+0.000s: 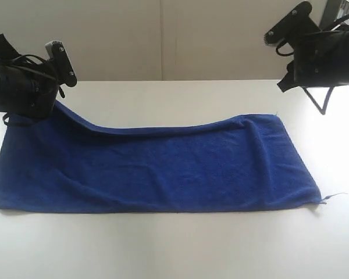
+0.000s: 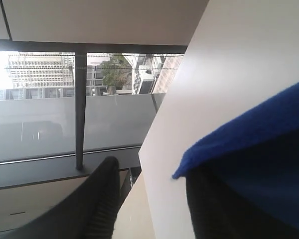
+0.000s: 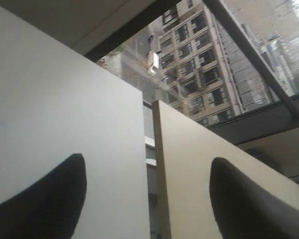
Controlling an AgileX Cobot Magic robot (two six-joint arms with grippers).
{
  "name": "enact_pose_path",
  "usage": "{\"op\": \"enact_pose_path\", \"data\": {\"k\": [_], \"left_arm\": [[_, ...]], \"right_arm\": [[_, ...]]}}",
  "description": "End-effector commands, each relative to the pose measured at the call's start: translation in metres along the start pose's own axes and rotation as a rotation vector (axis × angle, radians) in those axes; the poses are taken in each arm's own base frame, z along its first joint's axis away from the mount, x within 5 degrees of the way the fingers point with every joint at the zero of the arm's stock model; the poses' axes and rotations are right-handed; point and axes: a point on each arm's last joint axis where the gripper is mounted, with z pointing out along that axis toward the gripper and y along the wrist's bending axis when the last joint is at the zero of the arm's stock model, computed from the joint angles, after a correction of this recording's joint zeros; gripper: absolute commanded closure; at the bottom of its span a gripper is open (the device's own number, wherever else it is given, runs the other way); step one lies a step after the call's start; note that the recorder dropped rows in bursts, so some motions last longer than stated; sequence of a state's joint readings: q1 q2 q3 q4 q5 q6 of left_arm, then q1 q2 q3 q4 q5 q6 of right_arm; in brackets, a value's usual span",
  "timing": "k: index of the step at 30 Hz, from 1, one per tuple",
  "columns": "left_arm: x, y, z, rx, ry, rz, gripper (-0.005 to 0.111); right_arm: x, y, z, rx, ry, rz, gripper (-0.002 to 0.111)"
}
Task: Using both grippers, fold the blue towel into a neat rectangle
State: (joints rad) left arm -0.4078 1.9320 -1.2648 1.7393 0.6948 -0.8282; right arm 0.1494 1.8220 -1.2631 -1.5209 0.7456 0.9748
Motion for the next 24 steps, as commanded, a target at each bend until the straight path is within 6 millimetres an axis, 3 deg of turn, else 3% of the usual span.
{"op": "enact_pose_path", "data": {"k": [1,7,13,15,18,24], "left_arm": [[0.001,0.006,-0.001,-0.026,0.014,-0.019,0.058],[0.008,0.000,0.015,0.033,-0.003,-0.018,0.055],[0.018,-0.024,0.037,0.078,0.048,0.022,0.028],[0.020,-0.029,0.040,0.077,0.068,0.037,0.021],[0.023,-0.034,0.043,0.059,0.109,0.057,0.020],[0.018,-0.016,0.047,-0.004,0.131,0.013,0.020]], "right_arm": [[0.001,-0.003,-0.014,-0.137,0.058,-0.012,0.045],[0.010,0.023,-0.028,-0.491,0.158,-0.078,0.057],[0.012,0.048,-0.043,-0.816,0.148,-0.115,0.070],[0.013,0.056,-0.043,-0.864,0.155,-0.104,0.074],[0.020,0.069,-0.037,-0.898,0.204,-0.124,0.079],[0.038,0.095,-0.022,-0.950,0.305,-0.188,0.081]]}}
